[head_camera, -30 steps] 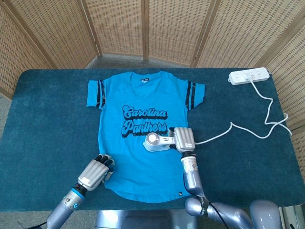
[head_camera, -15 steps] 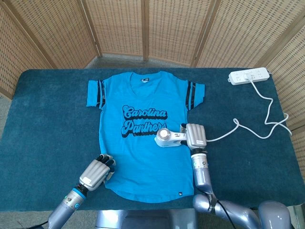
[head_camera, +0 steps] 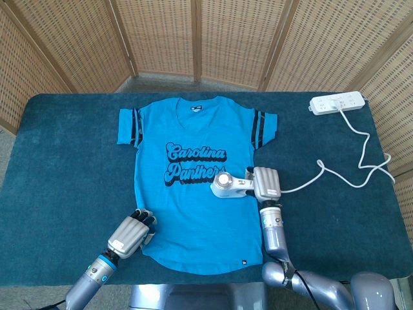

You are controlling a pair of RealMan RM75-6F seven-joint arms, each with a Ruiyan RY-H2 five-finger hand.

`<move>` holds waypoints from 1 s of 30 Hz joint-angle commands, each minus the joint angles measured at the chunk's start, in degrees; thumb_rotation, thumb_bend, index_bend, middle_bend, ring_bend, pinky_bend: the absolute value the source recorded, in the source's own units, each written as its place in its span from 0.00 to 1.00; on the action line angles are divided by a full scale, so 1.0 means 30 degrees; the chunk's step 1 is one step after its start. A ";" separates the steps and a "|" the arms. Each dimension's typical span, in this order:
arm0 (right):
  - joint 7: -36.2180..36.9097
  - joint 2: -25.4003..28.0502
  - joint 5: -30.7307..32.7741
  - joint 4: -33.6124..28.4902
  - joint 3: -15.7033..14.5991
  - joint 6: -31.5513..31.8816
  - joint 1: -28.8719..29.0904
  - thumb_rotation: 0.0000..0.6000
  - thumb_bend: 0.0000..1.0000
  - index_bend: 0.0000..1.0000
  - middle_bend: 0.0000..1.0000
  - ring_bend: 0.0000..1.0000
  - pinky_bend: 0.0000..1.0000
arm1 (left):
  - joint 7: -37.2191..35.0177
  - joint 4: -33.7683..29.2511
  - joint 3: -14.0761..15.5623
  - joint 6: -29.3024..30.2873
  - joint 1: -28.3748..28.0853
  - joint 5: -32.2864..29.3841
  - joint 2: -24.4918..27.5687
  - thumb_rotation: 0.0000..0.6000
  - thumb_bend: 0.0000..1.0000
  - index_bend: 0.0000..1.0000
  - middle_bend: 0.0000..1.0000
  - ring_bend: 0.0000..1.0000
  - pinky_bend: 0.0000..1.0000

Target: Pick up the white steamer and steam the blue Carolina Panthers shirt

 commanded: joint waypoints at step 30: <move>-0.1015 -0.0274 -0.0108 -0.0410 -0.0041 0.0503 0.0094 1.00 0.37 0.70 0.70 0.72 0.66 | -0.0430 0.0218 0.0038 0.0031 -0.0009 0.0210 -0.0059 1.00 0.45 0.71 0.35 0.23 0.19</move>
